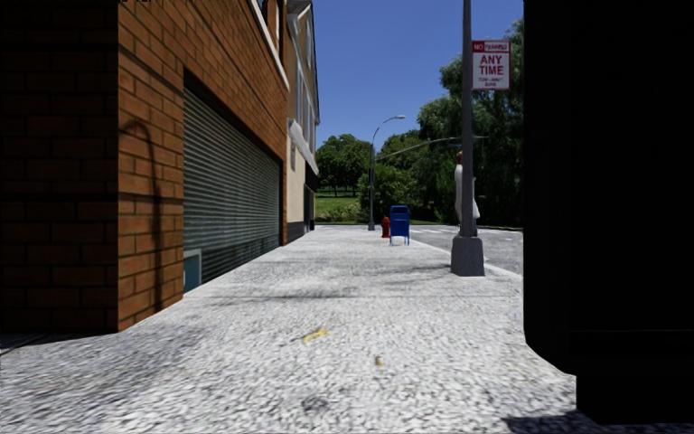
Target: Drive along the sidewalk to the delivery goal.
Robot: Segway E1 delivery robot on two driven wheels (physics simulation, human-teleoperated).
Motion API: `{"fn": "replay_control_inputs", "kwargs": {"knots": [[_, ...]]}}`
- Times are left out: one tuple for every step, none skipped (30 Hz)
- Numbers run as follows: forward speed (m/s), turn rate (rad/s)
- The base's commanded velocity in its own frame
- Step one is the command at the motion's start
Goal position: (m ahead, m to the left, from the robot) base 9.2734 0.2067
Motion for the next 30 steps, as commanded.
{"fn": "replay_control_inputs", "kwargs": {"knots": [[2.00,0.00],[2.00,0.00],[2.00,0.00],[2.00,0.00],[2.00,0.00],[2.00,0.00],[2.00,0.00],[2.00,0.00],[2.00,0.00],[2.00,0.00],[2.00,0.00],[2.00,0.00],[2.00,0.00],[2.00,0.00],[2.00,0.00],[2.00,0.00],[2.00,0.00],[2.00,0.00],[2.00,0.00],[2.00,0.00],[2.00,0.00],[2.00,0.00],[2.00,0.00],[2.00,0.00],[2.00,0.00],[2.00,0.00],[2.00,0.00],[2.00,0.00],[2.00,0.00],[2.00,0.00]]}}
